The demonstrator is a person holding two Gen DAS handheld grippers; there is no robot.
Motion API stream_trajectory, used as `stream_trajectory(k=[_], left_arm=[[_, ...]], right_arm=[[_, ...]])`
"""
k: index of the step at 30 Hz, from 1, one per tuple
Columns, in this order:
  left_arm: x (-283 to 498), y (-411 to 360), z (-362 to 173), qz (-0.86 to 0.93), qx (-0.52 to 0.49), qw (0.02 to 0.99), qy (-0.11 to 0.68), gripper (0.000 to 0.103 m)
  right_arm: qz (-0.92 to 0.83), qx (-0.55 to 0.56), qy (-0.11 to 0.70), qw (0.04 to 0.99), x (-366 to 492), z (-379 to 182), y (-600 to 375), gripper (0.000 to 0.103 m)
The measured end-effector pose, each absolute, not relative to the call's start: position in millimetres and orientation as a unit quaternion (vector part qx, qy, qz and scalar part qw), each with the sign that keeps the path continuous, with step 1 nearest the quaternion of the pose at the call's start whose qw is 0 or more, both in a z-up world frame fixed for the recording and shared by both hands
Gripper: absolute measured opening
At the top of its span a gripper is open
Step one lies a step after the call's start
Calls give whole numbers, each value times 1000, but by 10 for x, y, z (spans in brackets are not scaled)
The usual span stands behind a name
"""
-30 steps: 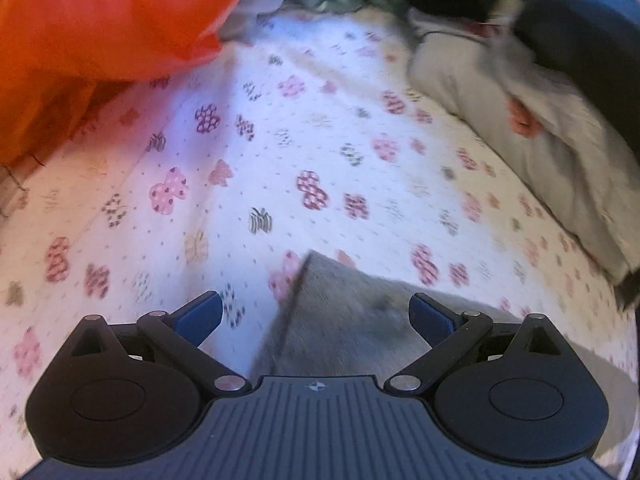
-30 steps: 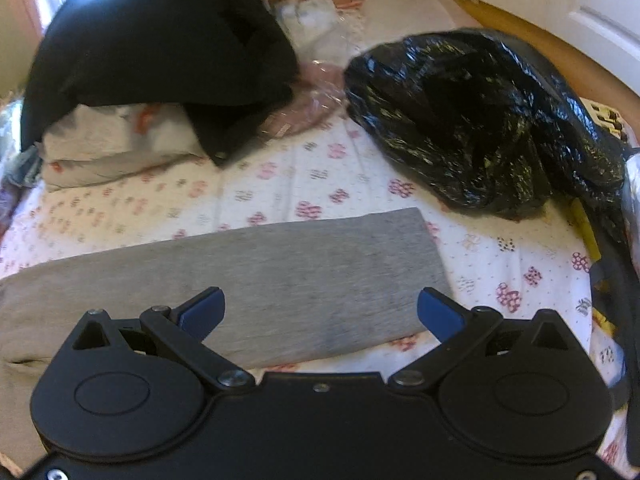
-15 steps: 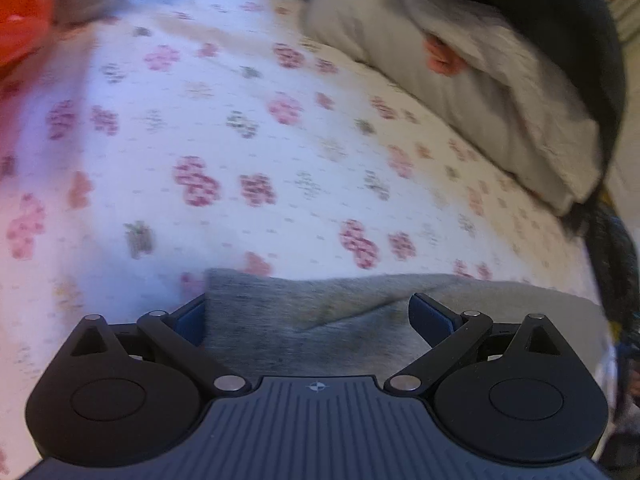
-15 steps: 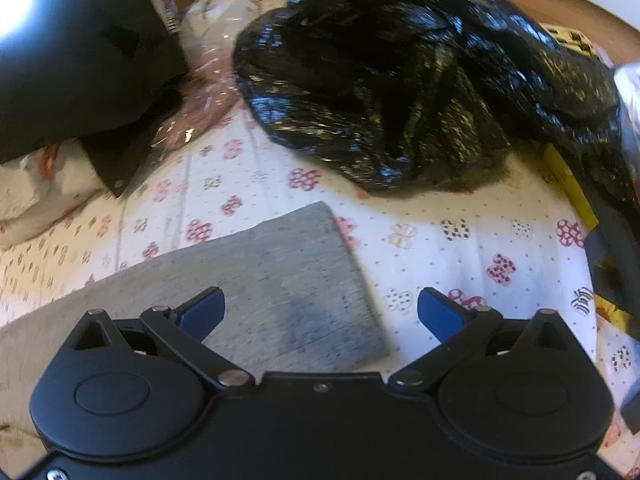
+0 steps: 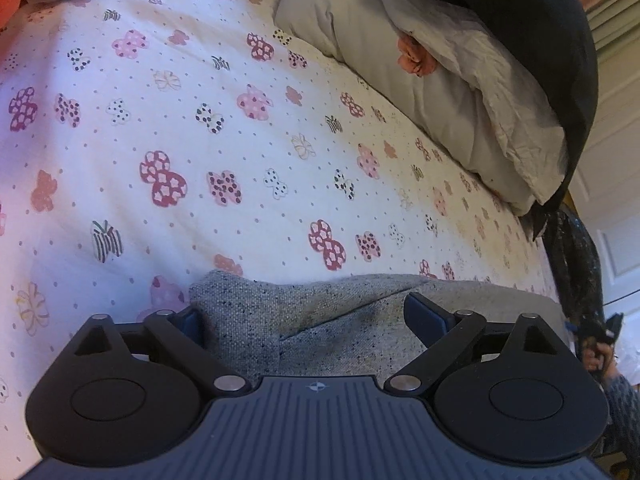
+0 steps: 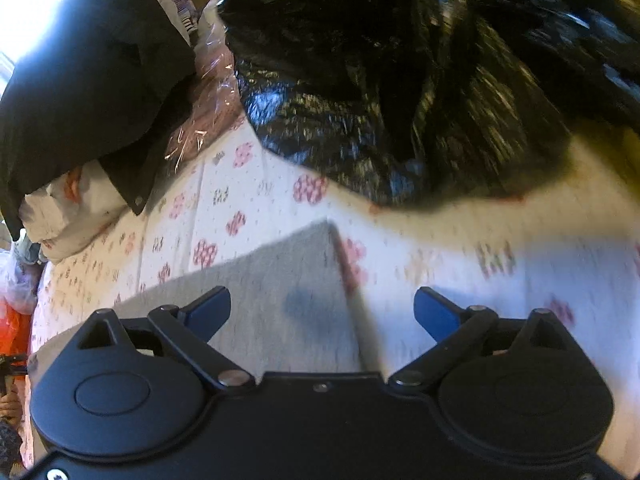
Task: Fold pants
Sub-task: 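Lower both tools toward the sweatpants leg ends, then close the right tool on one leg hem while the left tool grasps the other hem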
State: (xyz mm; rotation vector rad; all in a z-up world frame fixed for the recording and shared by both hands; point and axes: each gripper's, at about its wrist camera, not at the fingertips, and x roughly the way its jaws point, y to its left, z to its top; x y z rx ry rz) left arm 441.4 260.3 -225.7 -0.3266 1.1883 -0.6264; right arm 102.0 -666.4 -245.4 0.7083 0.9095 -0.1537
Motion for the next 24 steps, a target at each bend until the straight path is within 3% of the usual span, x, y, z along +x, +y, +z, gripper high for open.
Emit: stream_trajectory(k=[4, 8, 16, 18, 19, 20, 22, 24], left_arm=[[4458, 2603, -2268, -292, -157, 765, 553, 95], [4468, 2606, -2279, -299, -165, 761, 552, 95], [4476, 2536, -2315, -339, -176, 736, 559, 95], [4473, 2491, -2316, -342, -171, 736, 559, 95], [4476, 2483, -2318, -343, -172, 736, 559, 95], [4477, 2486, -2321, -343, -173, 735, 559, 95], [4482, 2515, -2322, -341, -175, 735, 560, 89], [4485, 2573, -2321, -330, -176, 738, 562, 74]], right_arm=[[-39, 332, 437, 835, 1295, -2522, -6842, 100], [27, 356, 438, 825, 1444, -2557, -6993, 81], [128, 361, 477, 791, 1661, -2614, -7035, 81], [135, 356, 479, 791, 1658, -2614, -7036, 58], [131, 357, 487, 787, 1654, -2649, -7052, 26], [128, 353, 499, 781, 1648, -2692, -7040, 17], [132, 350, 498, 782, 1609, -2712, -7027, 17], [132, 356, 494, 783, 1587, -2716, -7039, 16]])
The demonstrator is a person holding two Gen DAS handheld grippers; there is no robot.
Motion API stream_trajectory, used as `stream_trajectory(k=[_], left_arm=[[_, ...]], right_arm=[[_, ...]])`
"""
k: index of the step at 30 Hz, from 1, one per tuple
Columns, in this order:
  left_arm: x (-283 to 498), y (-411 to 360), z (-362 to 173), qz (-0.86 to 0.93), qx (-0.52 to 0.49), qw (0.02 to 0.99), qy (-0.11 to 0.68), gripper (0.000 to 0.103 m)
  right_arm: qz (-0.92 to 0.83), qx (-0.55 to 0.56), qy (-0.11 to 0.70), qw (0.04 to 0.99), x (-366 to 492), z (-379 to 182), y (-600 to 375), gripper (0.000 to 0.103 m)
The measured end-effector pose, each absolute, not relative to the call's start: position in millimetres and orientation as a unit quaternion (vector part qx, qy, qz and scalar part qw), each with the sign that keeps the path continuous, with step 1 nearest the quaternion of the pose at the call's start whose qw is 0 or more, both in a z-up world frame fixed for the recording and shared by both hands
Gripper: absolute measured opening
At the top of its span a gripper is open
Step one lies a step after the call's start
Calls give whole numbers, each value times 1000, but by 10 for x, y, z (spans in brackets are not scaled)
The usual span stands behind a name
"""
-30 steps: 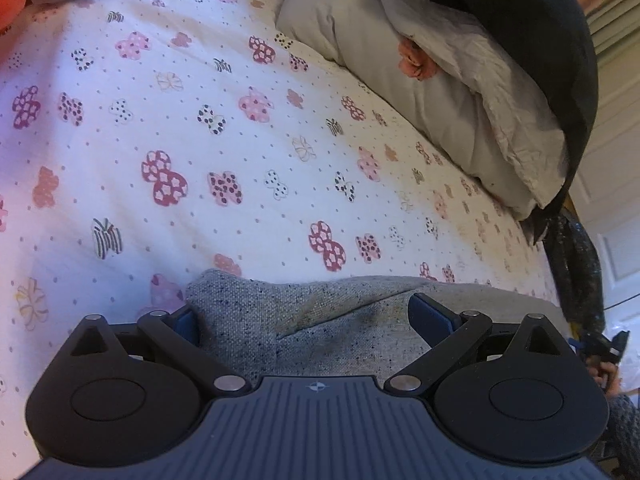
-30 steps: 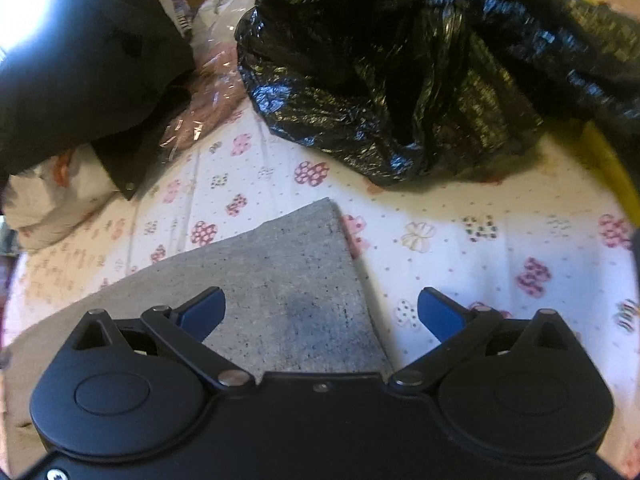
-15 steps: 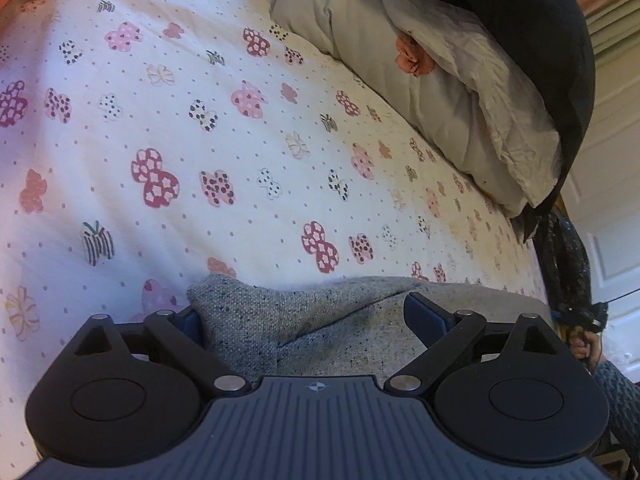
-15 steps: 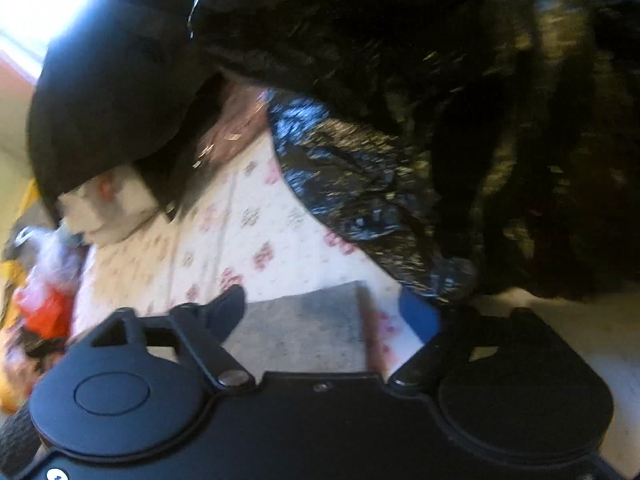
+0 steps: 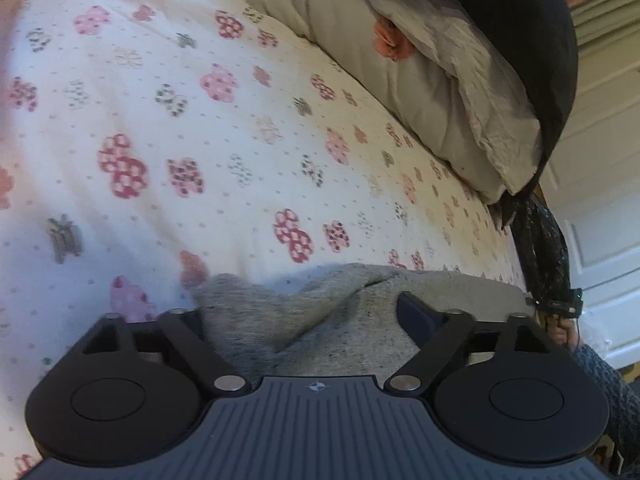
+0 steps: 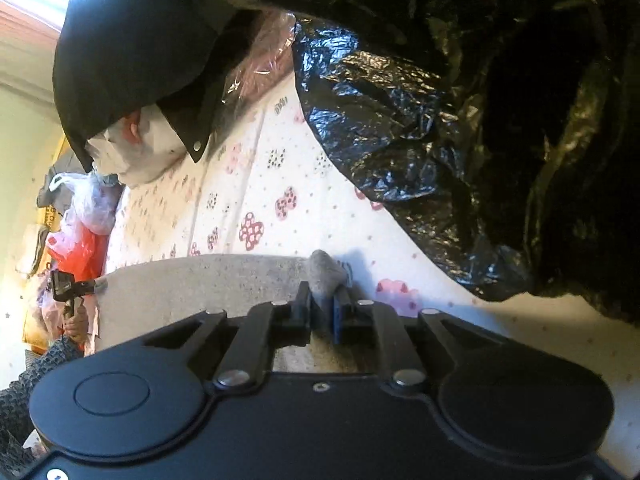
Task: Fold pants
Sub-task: 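Close the right tool on one leg hem while the left tool grasps the other hem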
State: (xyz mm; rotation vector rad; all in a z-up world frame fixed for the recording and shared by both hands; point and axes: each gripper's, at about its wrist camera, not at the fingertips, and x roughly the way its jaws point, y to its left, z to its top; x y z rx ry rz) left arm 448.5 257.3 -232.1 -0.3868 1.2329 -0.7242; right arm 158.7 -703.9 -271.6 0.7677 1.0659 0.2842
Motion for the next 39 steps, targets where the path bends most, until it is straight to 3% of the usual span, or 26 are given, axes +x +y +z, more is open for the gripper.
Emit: stream_trajectory(k=[2, 3, 4, 8, 14, 23, 39], left_arm=[[4486, 2634, -2320, -315, -172, 743, 565, 45], [4486, 2662, -2328, -309, -171, 743, 569, 36], [4489, 2683, -2350, -308, -173, 738, 575, 29], [4475, 2639, -2369, -317, -164, 734, 578, 22], [4511, 2616, -2380, -319, -161, 732, 580, 20], [4452, 2689, -2171, -328, -166, 746, 555, 18], [3900, 2836, -1268, -389, -188, 769, 471, 18]], right_arm=[[131, 358, 492, 783, 1577, -2698, -7060, 16], [130, 357, 492, 783, 1584, -2679, -7055, 16], [130, 356, 493, 783, 1576, -2659, -7073, 16], [130, 345, 494, 787, 1609, -2537, -7049, 16], [118, 329, 500, 792, 1658, -2424, -7012, 23], [112, 329, 484, 803, 1658, -2360, -7005, 17], [116, 300, 413, 852, 821, -1388, -6945, 16]])
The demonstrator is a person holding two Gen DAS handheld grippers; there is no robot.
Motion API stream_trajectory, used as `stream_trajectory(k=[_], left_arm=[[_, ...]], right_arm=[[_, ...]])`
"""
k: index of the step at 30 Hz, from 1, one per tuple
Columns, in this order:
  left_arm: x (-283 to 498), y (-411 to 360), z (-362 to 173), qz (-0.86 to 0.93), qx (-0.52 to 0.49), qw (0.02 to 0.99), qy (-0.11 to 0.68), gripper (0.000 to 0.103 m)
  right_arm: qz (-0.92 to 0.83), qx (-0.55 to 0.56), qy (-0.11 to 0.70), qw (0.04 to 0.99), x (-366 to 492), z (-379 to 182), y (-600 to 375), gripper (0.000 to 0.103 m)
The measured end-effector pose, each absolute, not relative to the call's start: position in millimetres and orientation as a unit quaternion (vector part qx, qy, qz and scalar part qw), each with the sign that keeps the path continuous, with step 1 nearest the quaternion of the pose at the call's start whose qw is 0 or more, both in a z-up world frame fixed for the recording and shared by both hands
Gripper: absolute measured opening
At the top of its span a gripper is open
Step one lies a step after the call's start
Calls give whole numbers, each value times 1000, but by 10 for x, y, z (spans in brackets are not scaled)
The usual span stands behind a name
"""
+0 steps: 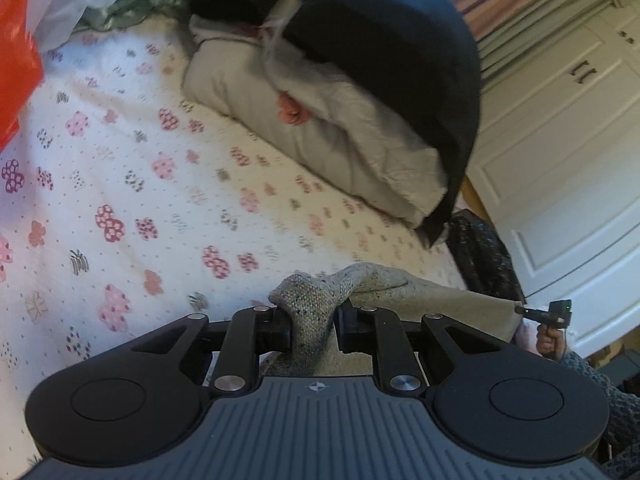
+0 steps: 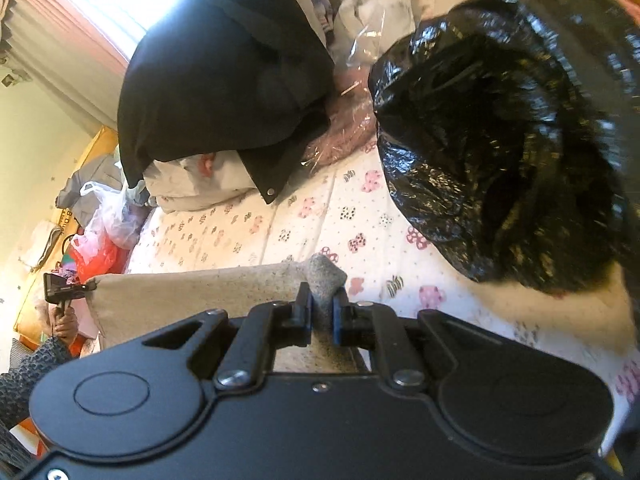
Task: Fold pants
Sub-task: 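Close the right tool on one leg hem while the left tool grasps the other hem, then lift both hems and fold the legs over toward the waistband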
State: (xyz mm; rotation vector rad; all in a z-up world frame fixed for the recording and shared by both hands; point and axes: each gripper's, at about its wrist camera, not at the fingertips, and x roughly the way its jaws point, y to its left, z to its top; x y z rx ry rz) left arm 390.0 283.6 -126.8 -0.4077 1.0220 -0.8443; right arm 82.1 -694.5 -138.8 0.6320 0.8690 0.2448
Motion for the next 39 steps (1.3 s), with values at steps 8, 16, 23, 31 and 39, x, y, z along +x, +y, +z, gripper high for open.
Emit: stream_trajectory(k=[8, 16, 23, 31, 39], left_arm=[[3492, 2963, -963, -411, -201, 777, 432, 17], [3107, 3161, -910, -408, -214, 783, 417, 17], [2771, 3250, -1037, -406, -236, 781, 411, 17], [2613, 3248, -1102, -403, -229, 774, 432, 17], [2506, 3375, -1254, -392, -236, 765, 453, 17]], right_arm=[[119, 288, 379, 871, 373, -1073, -6825, 16], [85, 248, 356, 897, 223, -909, -6572, 16], [13, 250, 337, 908, -66, -963, -6344, 16], [-56, 242, 358, 900, -265, -1304, -6186, 16], [-77, 190, 322, 924, -257, -1198, -6022, 17]])
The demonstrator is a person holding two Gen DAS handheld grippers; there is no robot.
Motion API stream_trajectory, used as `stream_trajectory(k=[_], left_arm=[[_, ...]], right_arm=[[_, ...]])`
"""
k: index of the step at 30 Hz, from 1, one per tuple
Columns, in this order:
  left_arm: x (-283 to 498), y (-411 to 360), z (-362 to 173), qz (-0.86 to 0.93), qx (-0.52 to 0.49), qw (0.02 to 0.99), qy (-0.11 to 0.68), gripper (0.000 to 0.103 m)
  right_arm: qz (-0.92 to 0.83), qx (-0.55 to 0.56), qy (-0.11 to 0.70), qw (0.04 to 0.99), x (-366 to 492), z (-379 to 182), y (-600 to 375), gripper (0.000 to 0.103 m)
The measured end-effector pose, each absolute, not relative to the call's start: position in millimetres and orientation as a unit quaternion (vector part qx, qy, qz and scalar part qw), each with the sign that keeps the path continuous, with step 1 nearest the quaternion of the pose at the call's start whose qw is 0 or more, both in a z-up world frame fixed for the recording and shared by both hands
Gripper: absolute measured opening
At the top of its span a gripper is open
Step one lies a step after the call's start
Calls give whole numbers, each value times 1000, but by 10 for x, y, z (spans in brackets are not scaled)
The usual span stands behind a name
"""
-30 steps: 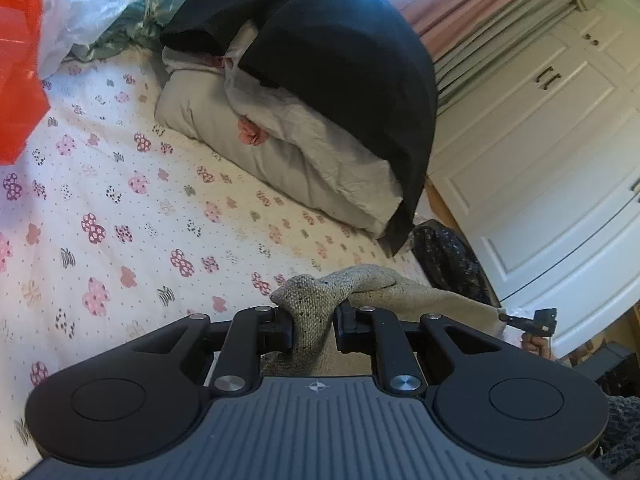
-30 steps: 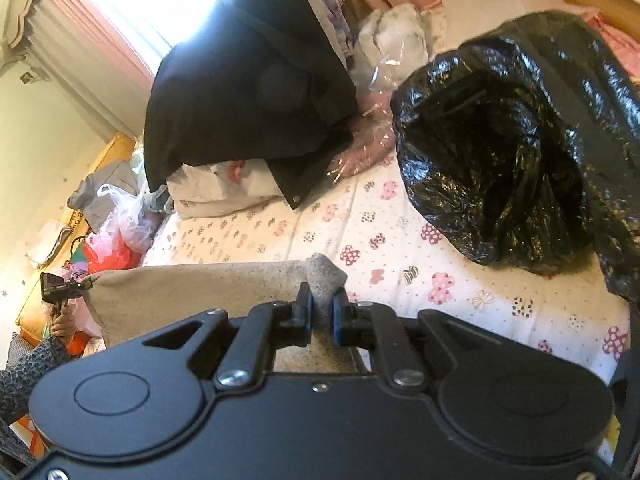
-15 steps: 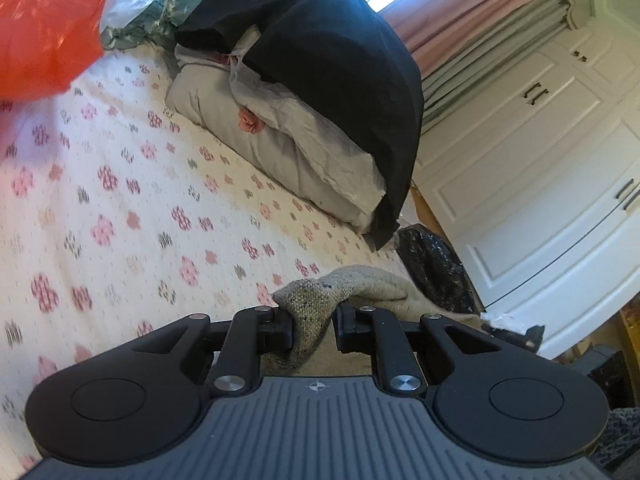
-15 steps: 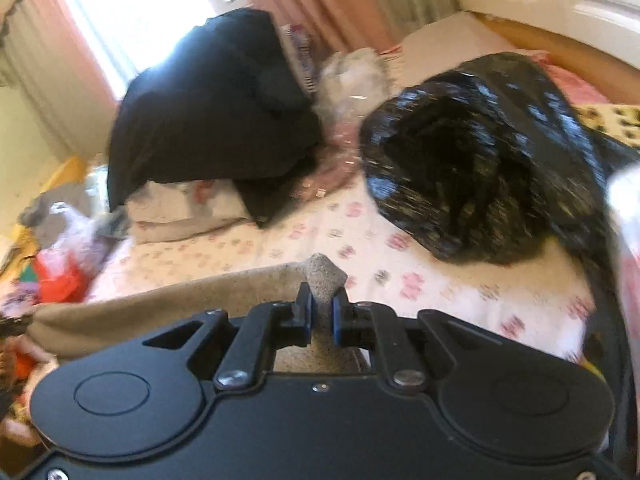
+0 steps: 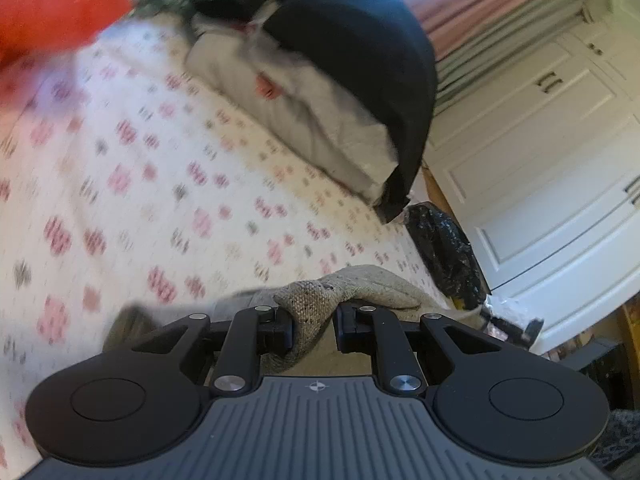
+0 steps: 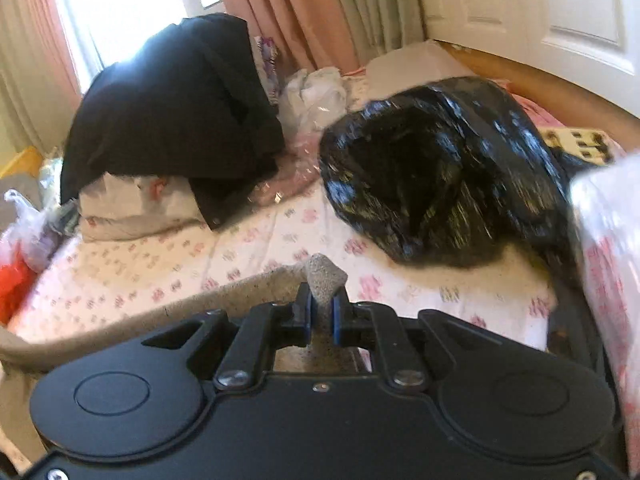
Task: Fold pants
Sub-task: 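Lift both hems and fold the legs over toward the waistband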
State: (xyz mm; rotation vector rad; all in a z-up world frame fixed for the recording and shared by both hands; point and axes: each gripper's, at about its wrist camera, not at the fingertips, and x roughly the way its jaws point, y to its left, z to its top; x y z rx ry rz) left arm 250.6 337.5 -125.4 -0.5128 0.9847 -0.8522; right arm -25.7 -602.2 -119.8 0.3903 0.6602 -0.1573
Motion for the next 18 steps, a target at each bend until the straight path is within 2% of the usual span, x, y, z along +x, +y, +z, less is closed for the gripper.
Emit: stream_trajectory(k=[5, 11, 18], left_arm=[[2379, 3445, -1416, -394, -232, 750, 478, 17], [2254, 3464, -1470, -406, -221, 737, 494, 17], [2197, 3463, -1563, -411, -211, 722, 515, 19]], right_arm=[[-100, 206, 325, 917, -720, -1550, -5813, 18], [-97, 210, 350, 908, -1147, -1638, -5626, 19], [-82, 171, 443, 876, -1128, -1536, -5532, 19]])
